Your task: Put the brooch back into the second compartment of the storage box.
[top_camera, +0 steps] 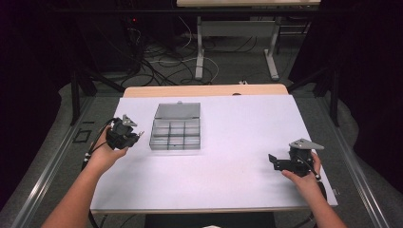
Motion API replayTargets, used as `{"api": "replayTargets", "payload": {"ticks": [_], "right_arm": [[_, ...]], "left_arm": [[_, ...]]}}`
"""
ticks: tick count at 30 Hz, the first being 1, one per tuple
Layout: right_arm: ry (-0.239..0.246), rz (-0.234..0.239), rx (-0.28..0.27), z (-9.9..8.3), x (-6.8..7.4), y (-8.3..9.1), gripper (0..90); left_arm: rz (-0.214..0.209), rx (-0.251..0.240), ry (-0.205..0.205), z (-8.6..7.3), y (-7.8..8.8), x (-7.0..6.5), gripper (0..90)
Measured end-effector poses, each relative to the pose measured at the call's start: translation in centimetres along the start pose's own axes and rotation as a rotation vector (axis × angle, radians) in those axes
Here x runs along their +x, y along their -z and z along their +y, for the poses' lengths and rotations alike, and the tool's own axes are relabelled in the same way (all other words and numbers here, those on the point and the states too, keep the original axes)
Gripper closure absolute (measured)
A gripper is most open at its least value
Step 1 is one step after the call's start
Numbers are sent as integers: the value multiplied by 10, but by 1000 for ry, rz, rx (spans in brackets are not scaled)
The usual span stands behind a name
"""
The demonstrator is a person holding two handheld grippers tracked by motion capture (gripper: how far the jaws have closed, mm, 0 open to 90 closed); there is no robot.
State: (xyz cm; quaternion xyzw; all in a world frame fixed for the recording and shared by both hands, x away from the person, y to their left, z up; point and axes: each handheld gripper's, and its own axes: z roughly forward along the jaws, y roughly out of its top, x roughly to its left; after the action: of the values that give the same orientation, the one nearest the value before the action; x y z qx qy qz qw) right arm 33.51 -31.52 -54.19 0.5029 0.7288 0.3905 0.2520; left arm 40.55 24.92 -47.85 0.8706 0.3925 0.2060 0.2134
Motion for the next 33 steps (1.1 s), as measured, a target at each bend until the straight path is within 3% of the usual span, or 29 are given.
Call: {"api": "replayTargets", "payload": {"ticks": [13, 33], "right_arm": [[-2, -3, -1, 0, 0, 0, 32], [-2, -3, -1, 0, -1, 1, 33]], "left_arm": [[-4, -36, 26, 13, 1, -5, 800], [-32, -86, 24, 39, -8, -20, 800]]}}
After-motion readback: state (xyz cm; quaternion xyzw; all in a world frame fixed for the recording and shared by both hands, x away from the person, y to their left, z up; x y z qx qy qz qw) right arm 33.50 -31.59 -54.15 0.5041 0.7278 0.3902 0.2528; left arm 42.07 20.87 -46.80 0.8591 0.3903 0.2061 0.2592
